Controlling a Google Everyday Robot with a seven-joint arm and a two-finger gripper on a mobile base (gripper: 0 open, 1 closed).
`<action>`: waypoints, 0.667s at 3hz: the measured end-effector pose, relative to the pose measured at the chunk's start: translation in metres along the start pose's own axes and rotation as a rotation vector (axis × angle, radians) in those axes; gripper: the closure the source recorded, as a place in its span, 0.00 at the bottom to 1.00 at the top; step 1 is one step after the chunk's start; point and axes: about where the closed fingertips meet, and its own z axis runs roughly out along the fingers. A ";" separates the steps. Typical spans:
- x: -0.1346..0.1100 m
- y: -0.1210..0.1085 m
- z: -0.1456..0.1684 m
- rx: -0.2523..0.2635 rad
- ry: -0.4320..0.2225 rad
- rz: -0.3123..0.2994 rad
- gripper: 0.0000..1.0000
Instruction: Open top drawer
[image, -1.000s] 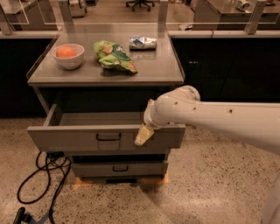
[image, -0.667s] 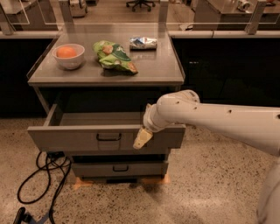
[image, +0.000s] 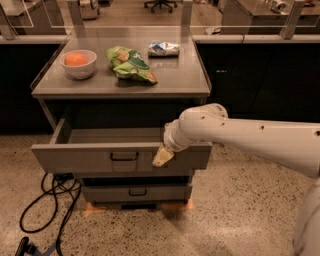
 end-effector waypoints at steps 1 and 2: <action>0.000 0.000 0.000 0.000 0.000 0.000 0.42; 0.000 0.000 0.000 0.000 0.000 0.000 0.66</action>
Offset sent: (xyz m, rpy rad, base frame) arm 0.0000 0.0000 0.0000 0.0000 0.0000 0.0000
